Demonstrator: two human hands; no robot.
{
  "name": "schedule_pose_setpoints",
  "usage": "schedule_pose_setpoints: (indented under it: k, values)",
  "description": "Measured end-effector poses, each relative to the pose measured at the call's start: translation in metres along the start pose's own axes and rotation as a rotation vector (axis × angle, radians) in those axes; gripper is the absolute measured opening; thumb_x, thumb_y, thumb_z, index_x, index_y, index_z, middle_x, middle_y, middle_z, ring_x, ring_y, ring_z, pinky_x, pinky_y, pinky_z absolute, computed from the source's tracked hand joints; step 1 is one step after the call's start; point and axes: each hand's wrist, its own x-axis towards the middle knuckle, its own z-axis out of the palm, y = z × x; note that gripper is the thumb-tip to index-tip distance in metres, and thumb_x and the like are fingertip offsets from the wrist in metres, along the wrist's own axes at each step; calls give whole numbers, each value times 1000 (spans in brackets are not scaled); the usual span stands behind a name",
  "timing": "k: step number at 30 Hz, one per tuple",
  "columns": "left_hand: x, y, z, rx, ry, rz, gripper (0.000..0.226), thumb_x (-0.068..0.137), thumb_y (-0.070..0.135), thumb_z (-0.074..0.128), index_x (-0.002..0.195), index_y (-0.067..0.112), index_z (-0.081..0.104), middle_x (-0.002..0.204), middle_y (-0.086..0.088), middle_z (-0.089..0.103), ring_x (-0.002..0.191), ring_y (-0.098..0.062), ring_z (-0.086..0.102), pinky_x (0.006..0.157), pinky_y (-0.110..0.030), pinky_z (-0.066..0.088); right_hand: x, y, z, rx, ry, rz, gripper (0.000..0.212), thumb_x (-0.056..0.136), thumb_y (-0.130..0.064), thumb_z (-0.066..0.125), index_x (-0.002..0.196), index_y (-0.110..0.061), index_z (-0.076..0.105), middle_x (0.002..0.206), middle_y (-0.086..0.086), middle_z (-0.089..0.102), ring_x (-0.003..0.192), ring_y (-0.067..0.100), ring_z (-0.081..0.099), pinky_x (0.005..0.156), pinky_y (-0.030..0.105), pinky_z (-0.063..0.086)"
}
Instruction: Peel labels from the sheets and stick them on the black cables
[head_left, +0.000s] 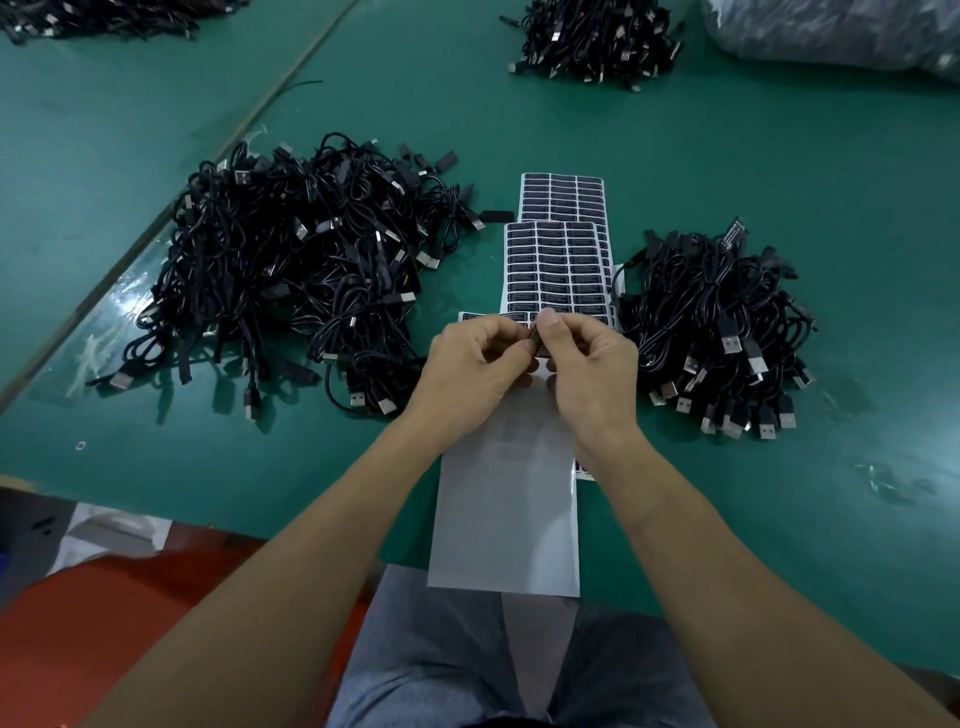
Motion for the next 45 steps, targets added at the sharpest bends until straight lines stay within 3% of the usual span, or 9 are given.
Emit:
schedule_pose_setpoints:
  k: [6,10,17,23,25,32,36,42,45]
  values:
    - [4,14,-16,537,55,127,6,92,35,69,93,30,73,81,15,71,79,-9,66,74,-41,56,-3,-10,-5,-105,-93,-6,22,103,-18,53,96,-17,74,76,-5,72,68,12,71,52,28,56]
    - [6,29,-19,450,228,255,6,92,32,70,91,27,72,75,15,69,74,-11,65,70,-43,55,-4,-21,-2,-145,-222,-32,39,96,0,50,130,-13,64,108,2,71,92,14,73,58,33,62]
    - [5,59,-10,254,345,544,5,92,17,71,94,13,73,81,21,66,73,2,64,68,-21,54,-12,-34,7,-326,-330,-315,30,87,-8,67,82,-37,68,80,-20,73,79,13,70,78,35,57]
    - [10,74,-15,-227,325,284,8,99,15,62,92,16,63,86,-11,72,68,-10,65,58,-21,52,-9,-39,4,-249,-251,-279,13,97,-17,63,86,-22,68,79,-11,72,71,-2,65,68,22,52]
    - [13,71,-21,-263,385,176,16,103,22,57,89,17,63,81,-3,71,65,-8,63,56,-20,50,-6,-44,-2,-215,-166,-201,14,101,-19,58,90,-27,61,85,-8,70,77,1,67,70,22,55]
    - [8,32,-61,274,582,47,13,96,27,62,82,28,62,81,8,65,69,0,55,73,-34,55,25,-85,-55,-462,232,-293,17,100,-19,58,85,-16,64,74,-7,66,53,-9,59,53,6,44]
    - [-4,12,-76,660,613,-28,9,91,34,67,97,29,63,106,9,49,76,-1,49,57,-22,37,41,-90,-78,-649,301,-303,36,100,-18,48,80,7,65,79,27,68,69,39,65,64,37,55]
    - [-9,-3,-77,946,537,-39,46,84,52,73,119,23,63,120,-6,49,108,-28,50,82,-37,40,48,-80,-89,-784,372,-111,33,102,-22,42,70,-25,38,75,2,43,92,32,37,72,28,19]
    - [-10,-7,-74,1010,497,33,50,79,56,75,117,25,66,116,-6,52,105,-29,51,87,-40,37,42,-77,-80,-883,343,-165,15,99,-32,48,85,-29,51,113,13,56,108,34,44,88,38,31]
